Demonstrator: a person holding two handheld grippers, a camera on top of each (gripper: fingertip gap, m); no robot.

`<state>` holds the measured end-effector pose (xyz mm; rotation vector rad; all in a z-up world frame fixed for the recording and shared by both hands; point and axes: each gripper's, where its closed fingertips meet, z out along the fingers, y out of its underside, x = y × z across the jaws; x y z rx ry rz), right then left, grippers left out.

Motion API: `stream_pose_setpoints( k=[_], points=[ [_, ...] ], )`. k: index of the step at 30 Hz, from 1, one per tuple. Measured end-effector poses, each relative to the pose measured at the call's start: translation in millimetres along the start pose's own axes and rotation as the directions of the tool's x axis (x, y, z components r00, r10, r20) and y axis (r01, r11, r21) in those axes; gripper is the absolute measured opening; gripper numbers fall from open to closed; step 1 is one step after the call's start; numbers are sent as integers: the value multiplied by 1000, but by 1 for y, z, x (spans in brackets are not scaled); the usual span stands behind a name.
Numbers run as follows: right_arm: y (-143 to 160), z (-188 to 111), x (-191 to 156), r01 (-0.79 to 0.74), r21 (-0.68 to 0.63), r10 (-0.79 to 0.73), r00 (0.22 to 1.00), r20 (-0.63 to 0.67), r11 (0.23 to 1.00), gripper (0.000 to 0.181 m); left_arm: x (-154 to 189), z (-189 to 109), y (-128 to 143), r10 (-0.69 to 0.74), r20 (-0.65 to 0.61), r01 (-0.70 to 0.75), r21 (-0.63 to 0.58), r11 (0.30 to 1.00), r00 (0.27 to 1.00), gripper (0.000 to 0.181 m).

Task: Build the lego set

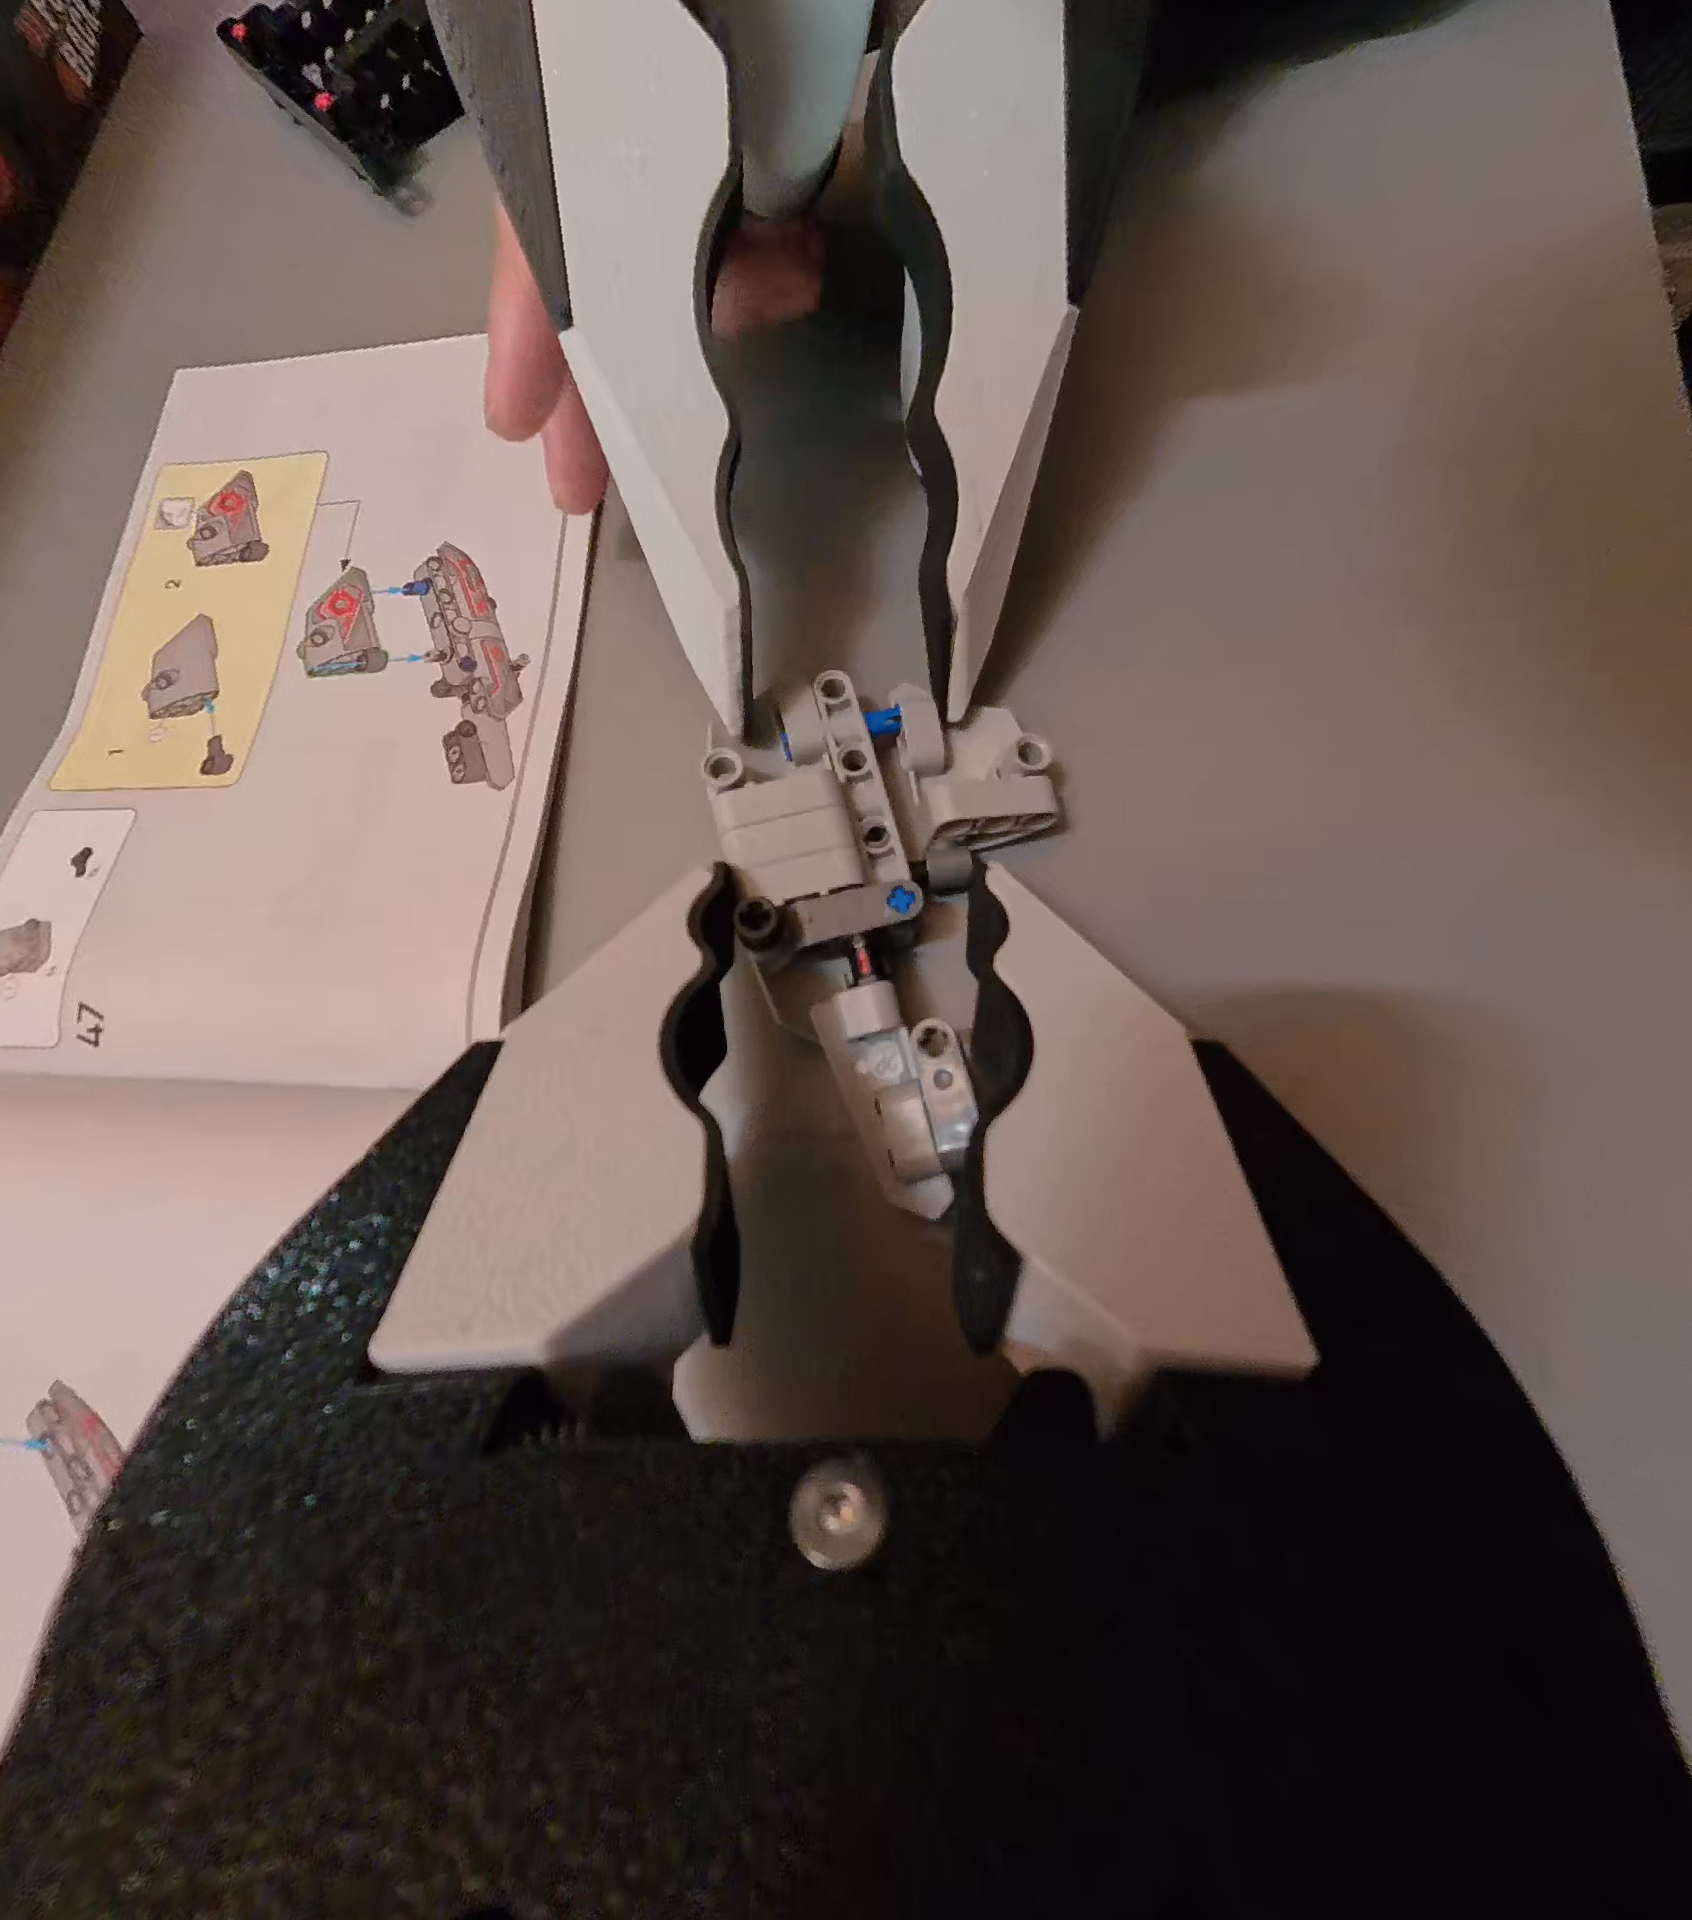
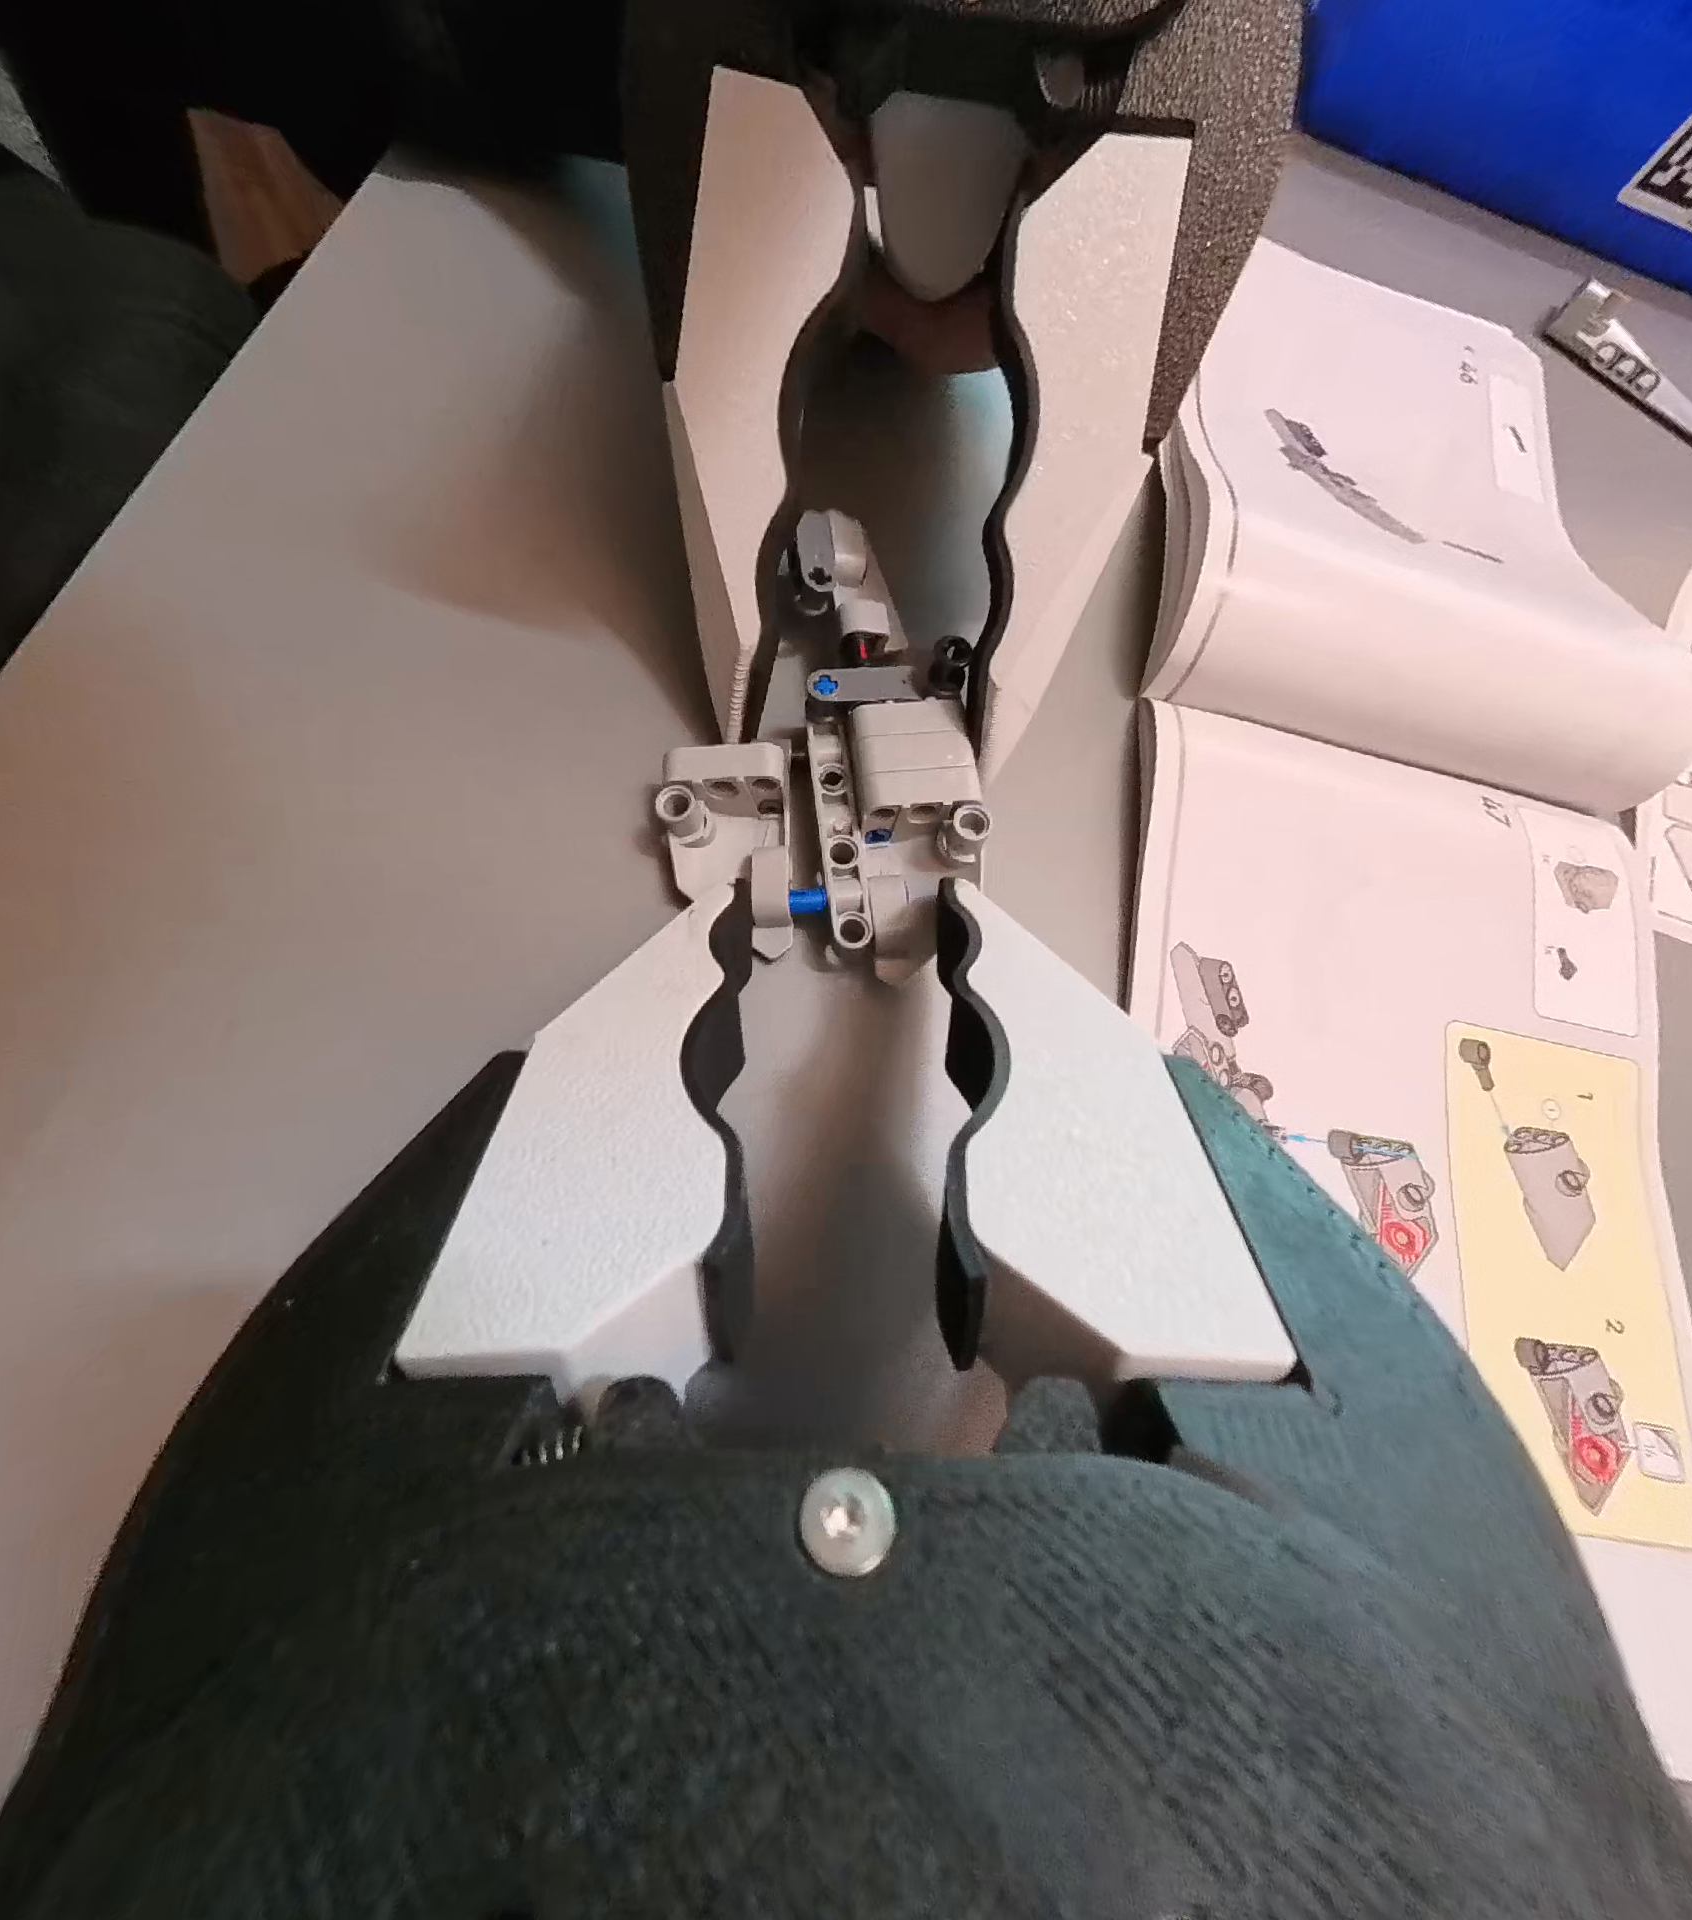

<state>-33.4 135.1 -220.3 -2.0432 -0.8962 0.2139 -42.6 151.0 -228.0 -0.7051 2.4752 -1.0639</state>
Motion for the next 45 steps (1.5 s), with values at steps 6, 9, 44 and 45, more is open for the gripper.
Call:
stream_pose_setpoints(
  k=[6,9,44,45],
  points=[
    [0,-10,28,-13,-1,13,988,-157,1000,66,3,0,0,8,-21,-8,3,1000,1000,43],
    [3,-11,17,-35,14,36,997,-62,999,64,3,-1,0,10,-20,-10,3,1000,1000,43],
    [1,4,-1,20,-59,-17,999,52,998,44,3,-1,0,47,-29,-47,13,999,998,43],
    [1,4,-1,16,-62,-12,998,58,998,44,3,-1,0,46,-29,-45,13,999,999,43]
  ],
)
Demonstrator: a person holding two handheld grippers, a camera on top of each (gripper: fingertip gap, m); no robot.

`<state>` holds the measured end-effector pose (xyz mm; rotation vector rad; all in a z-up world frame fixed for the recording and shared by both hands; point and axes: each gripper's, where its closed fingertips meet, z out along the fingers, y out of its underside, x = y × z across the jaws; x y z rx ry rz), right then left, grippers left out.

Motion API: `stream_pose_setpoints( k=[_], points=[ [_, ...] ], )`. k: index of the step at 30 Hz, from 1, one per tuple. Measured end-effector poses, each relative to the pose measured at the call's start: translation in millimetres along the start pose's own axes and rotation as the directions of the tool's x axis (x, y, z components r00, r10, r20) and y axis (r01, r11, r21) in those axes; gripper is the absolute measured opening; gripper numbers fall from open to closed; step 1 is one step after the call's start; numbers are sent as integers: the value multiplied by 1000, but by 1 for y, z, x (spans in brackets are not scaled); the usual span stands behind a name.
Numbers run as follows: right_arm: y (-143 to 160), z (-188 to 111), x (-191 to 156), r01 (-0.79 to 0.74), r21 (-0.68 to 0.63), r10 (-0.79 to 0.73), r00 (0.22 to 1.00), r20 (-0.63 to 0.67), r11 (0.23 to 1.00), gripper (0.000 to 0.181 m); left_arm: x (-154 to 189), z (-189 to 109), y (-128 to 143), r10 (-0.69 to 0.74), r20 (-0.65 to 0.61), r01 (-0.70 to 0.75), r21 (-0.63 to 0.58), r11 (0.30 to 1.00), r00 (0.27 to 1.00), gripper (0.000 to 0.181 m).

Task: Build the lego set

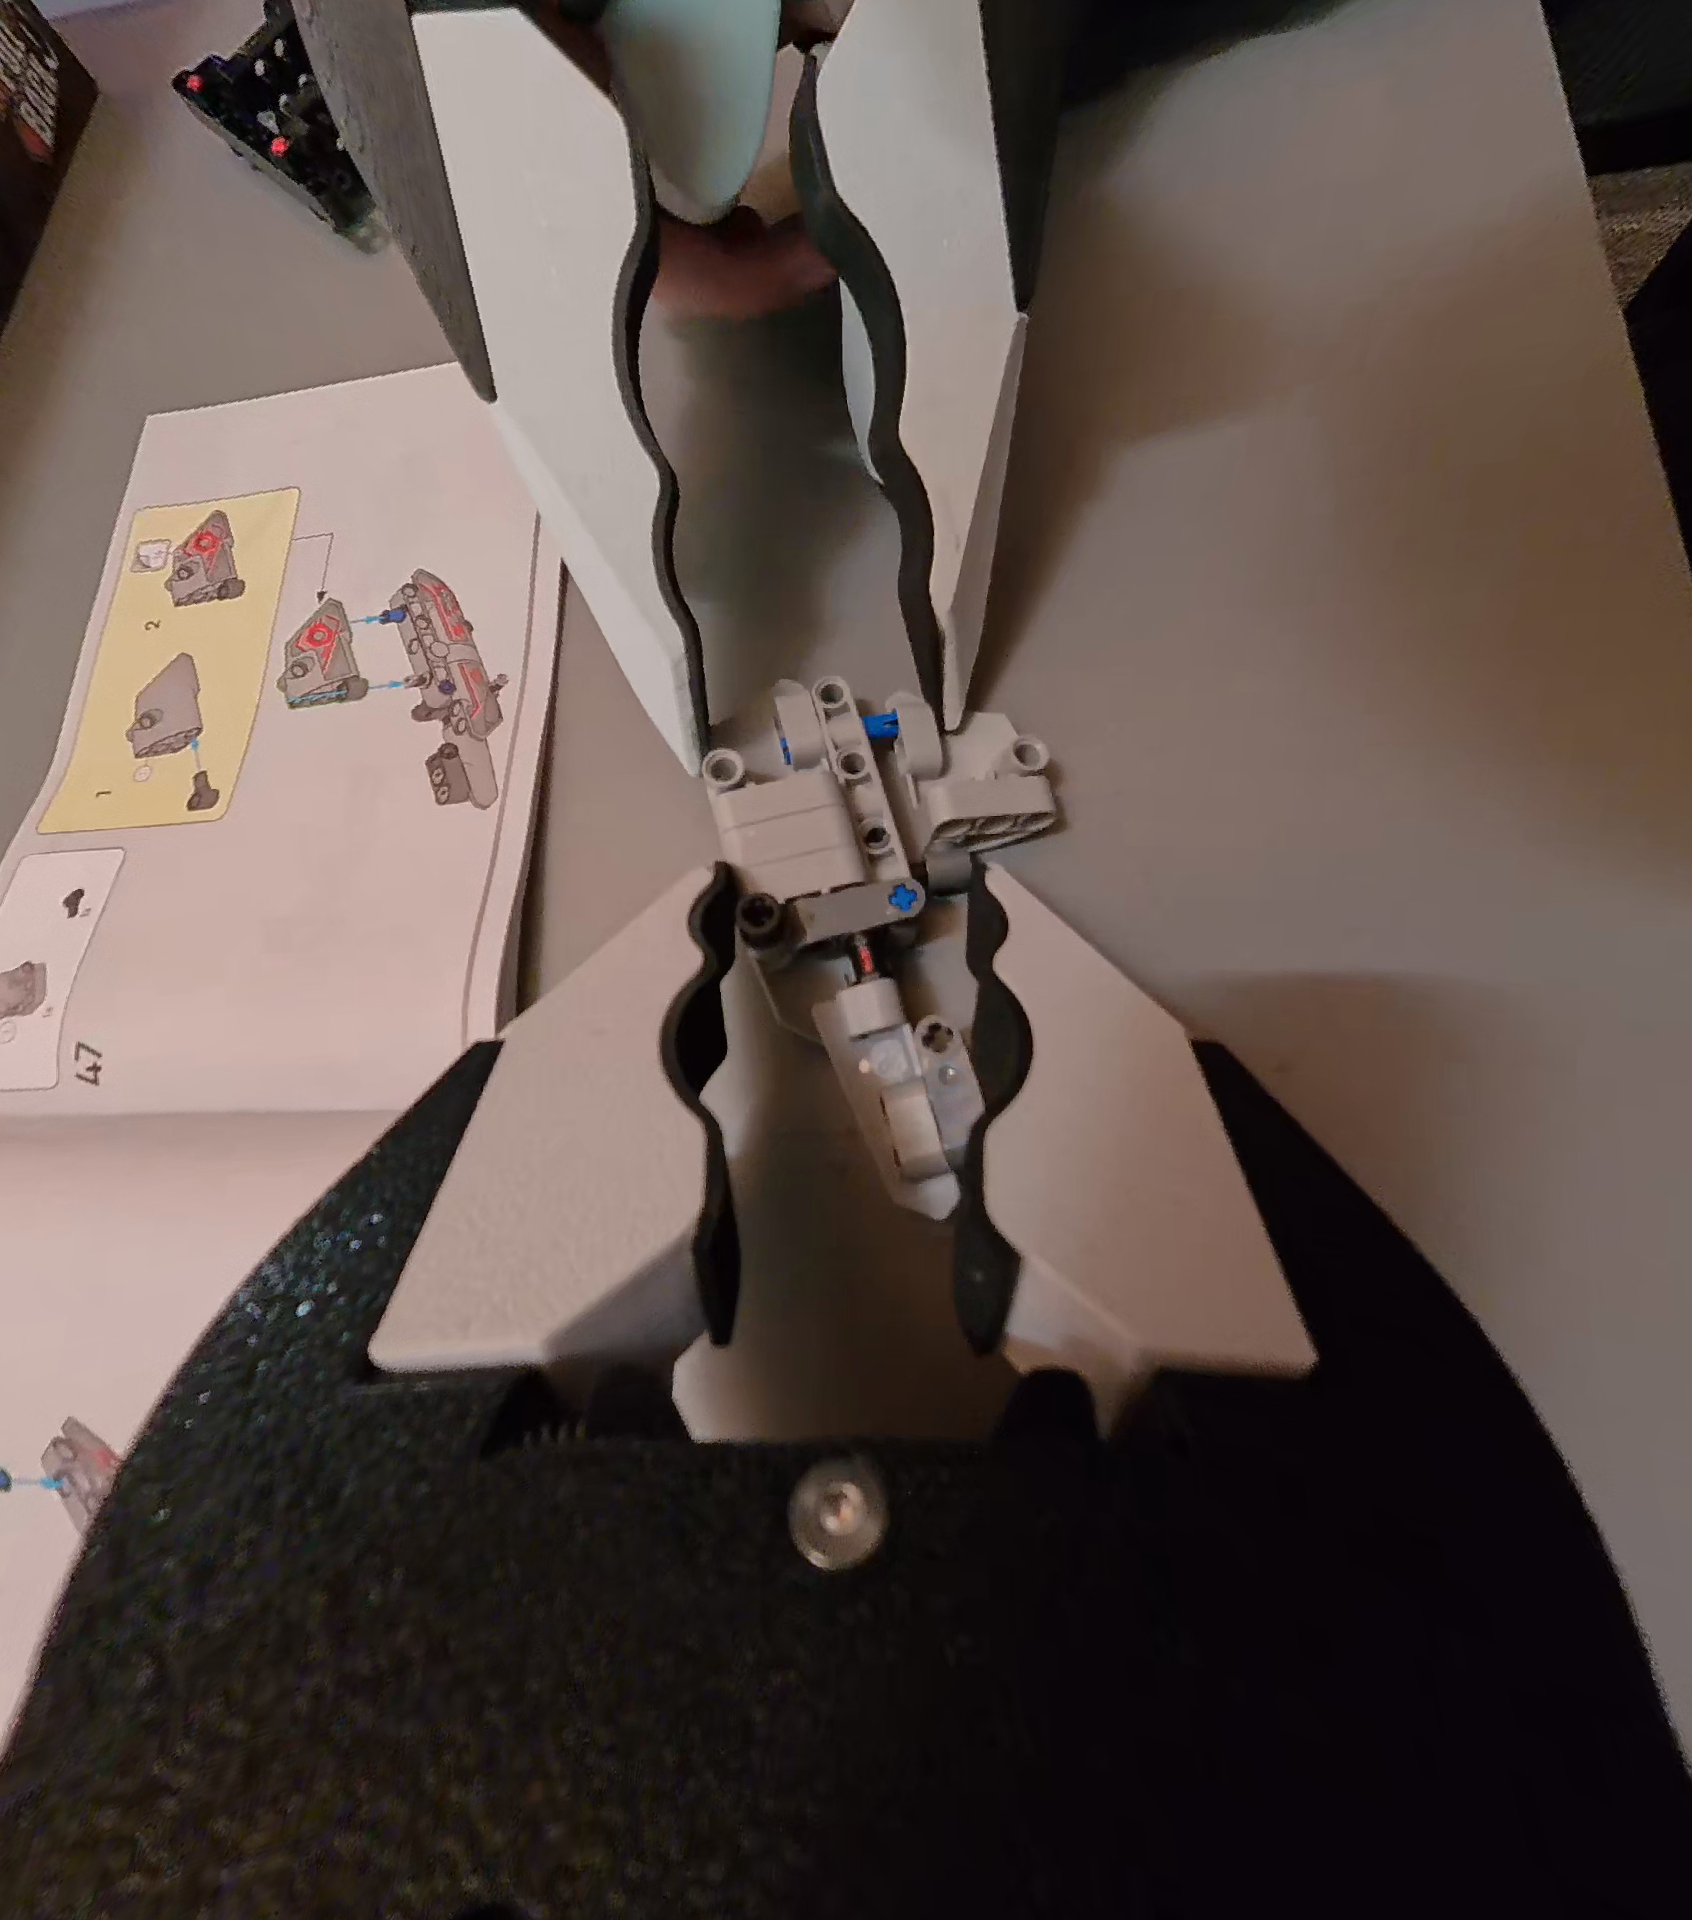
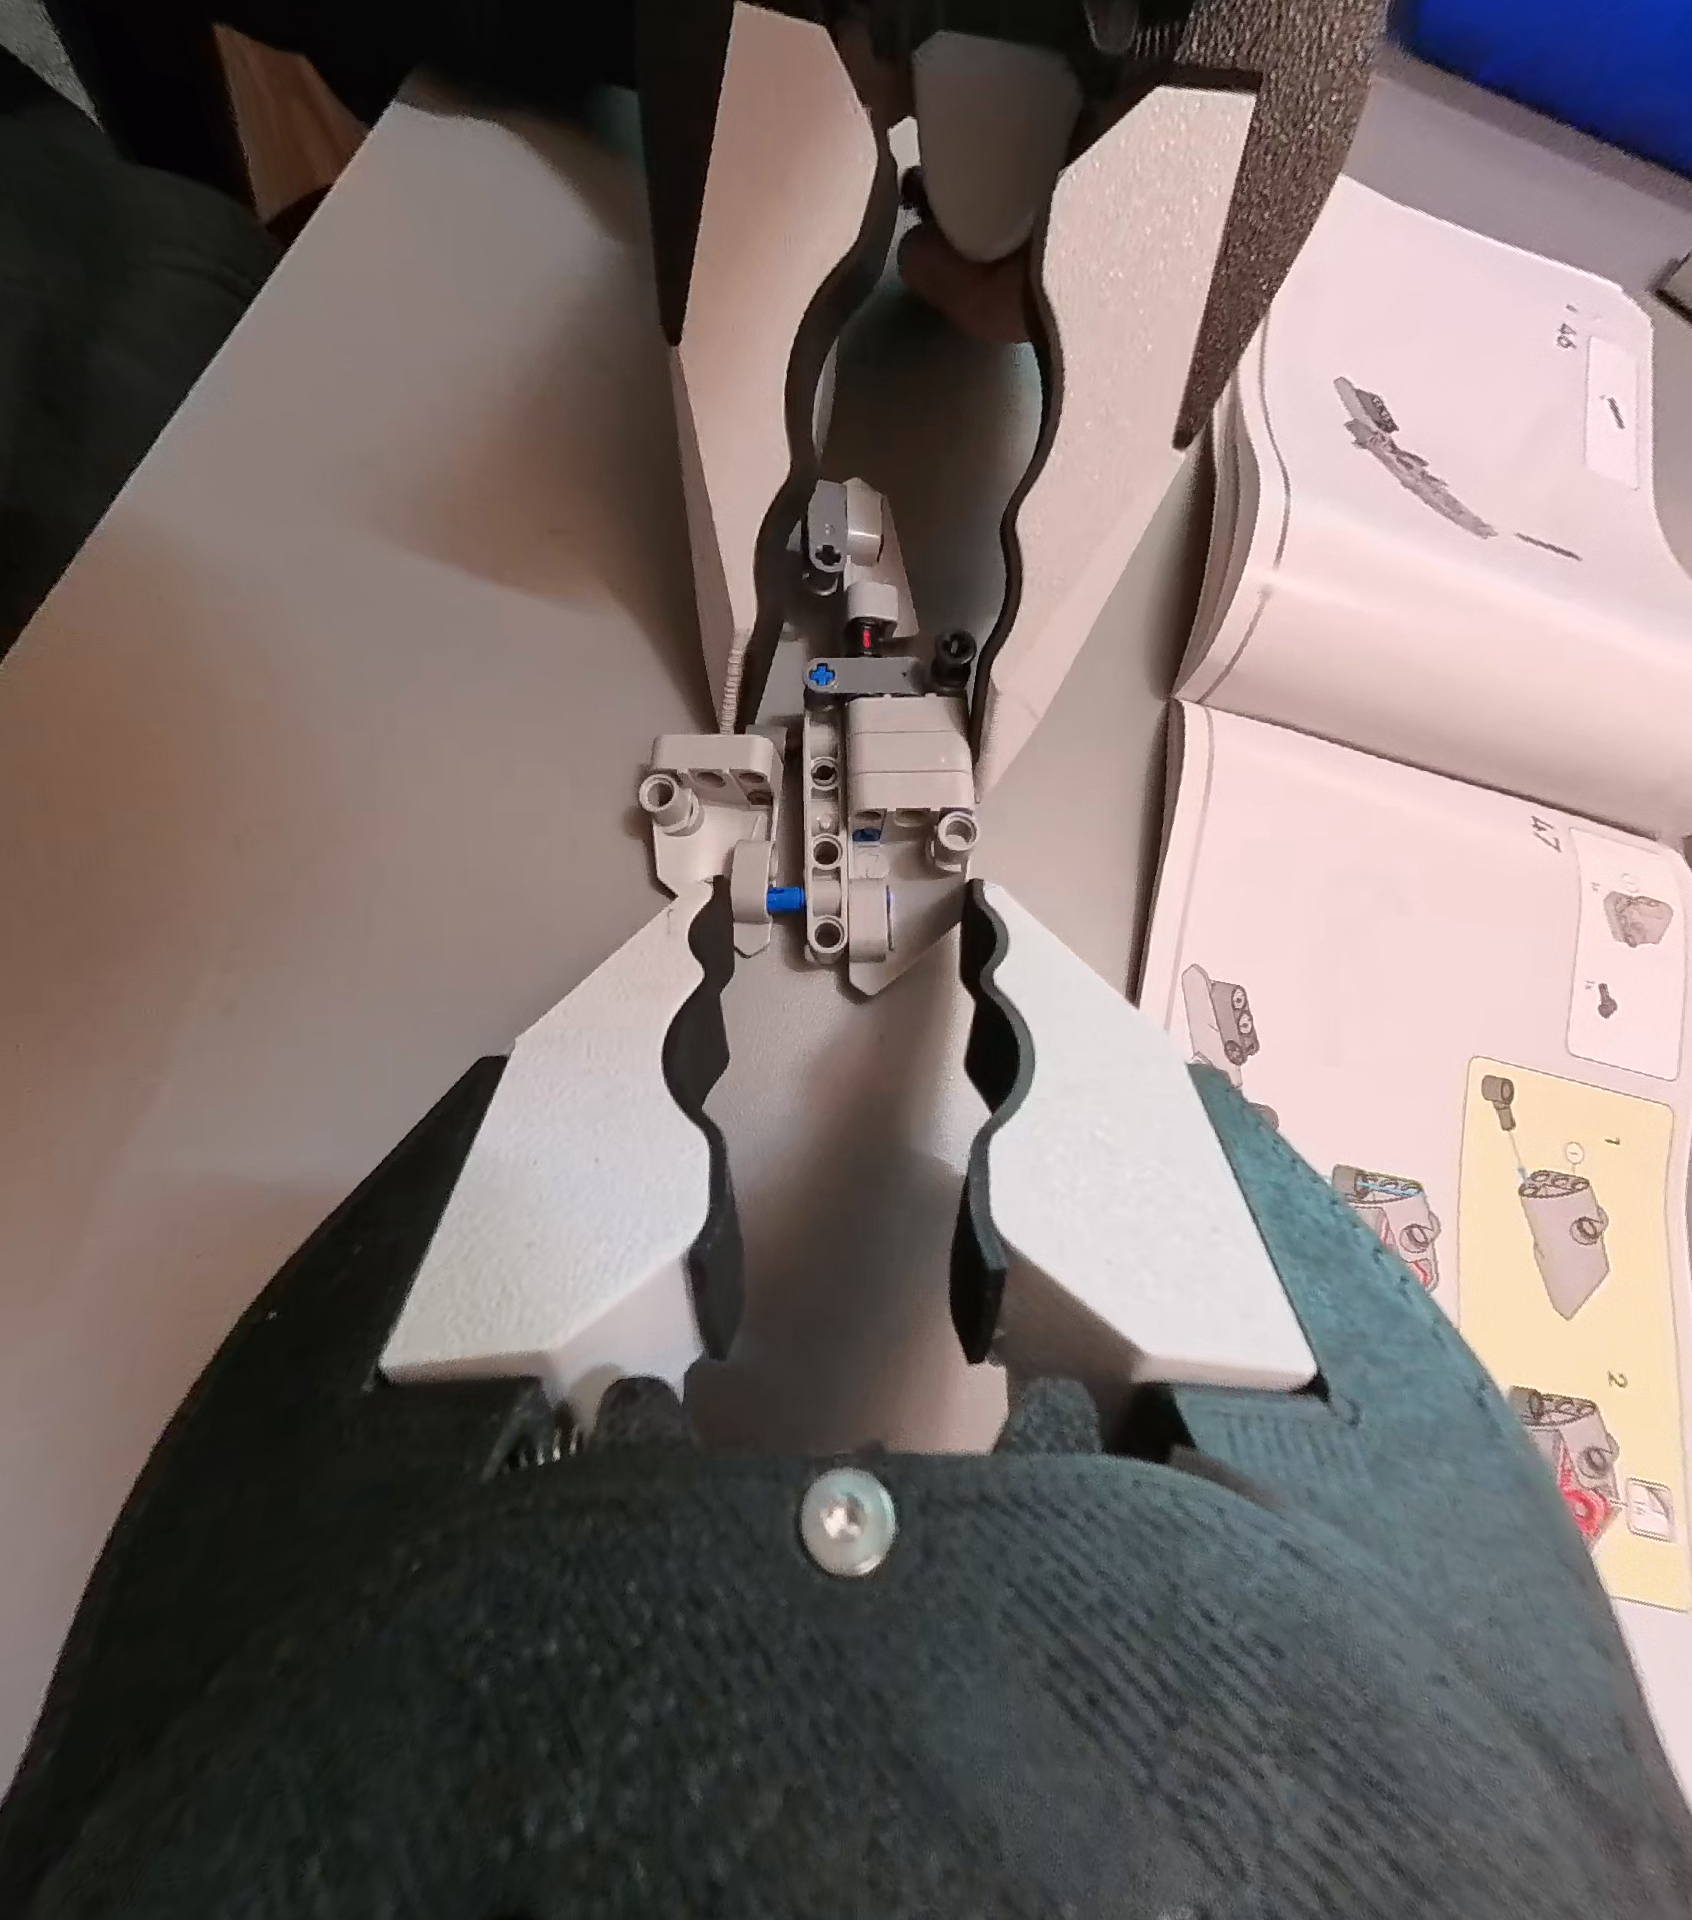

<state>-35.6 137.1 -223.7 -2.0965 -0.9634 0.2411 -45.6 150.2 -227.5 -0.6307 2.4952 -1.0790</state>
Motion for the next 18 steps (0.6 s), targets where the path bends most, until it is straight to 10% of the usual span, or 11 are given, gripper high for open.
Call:
stream_pose_setpoints(
  k=[18],
  points=[
    [1,-2,1,10,-9,-10,1000,-10,1000,43,-1,0,0,-18,2,18,-2,1000,1000,42]
  ],
)
